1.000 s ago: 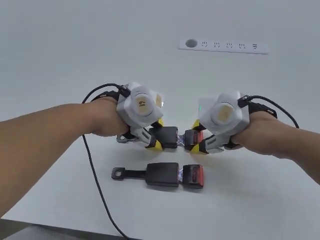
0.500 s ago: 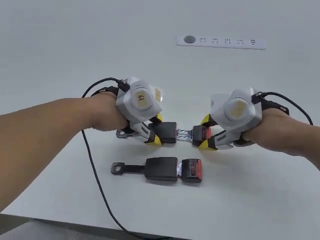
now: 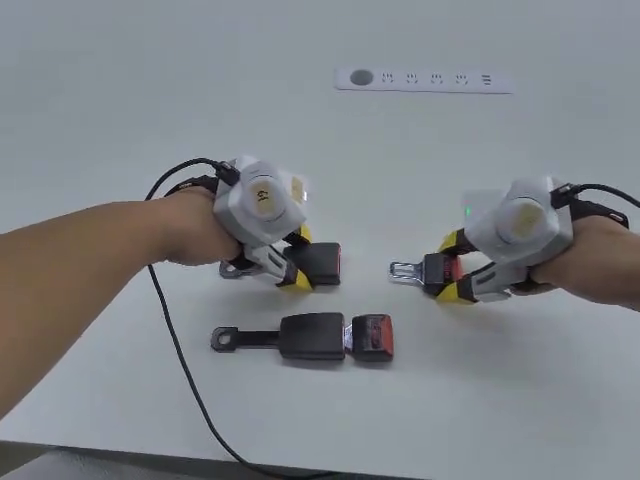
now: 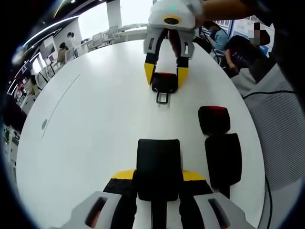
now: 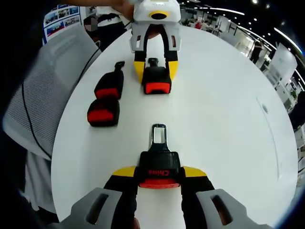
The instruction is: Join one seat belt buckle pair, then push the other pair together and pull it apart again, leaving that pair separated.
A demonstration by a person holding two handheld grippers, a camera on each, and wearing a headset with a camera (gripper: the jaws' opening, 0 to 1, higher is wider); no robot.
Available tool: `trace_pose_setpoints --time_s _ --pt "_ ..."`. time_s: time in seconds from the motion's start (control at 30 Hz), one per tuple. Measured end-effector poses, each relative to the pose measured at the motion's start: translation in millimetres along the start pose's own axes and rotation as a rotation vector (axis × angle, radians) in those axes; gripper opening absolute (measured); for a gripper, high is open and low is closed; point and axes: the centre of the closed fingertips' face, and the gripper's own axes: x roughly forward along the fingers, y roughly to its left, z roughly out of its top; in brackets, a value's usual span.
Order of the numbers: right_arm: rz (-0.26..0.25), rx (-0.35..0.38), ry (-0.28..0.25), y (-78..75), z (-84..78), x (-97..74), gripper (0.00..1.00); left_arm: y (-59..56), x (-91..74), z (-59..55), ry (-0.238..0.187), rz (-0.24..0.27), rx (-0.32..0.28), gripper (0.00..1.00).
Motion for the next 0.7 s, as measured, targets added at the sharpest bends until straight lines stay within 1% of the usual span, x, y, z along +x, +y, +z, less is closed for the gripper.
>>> trace_pose_setpoints --time_s 0.07,0.17,0.3,0.4,0.53,0.7 --pt "0.005 0.010 0.003 0.9 -6.5 -3.9 0.32 0.7 0.2 -0.5 0.000 0.000 0.001 0.34" --pt "0.004 0.012 0.018 -1.7 -15.9 -6.7 0.32 1.2 0.2 -0.5 0.001 -0.001 0.002 0.34" --pt "0.016 0.017 0.026 -1.2 -22.4 -11.7 0.32 1.6 0.2 -0.8 0.002 0.000 0.005 0.34" --pt "0.019 0.019 0.027 2.4 -19.6 -15.1 0.33 2.1 0.3 -0.9 0.003 0.001 0.006 0.34" --pt "0.019 0.023 0.031 -0.6 -23.1 -12.0 0.33 1.5 0.2 0.7 0.011 0.002 0.010 0.34" --pt "0.009 0.032 0.032 -0.7 -22.3 -12.9 0.33 1.2 0.8 2.1 0.028 0.005 0.036 0.34"
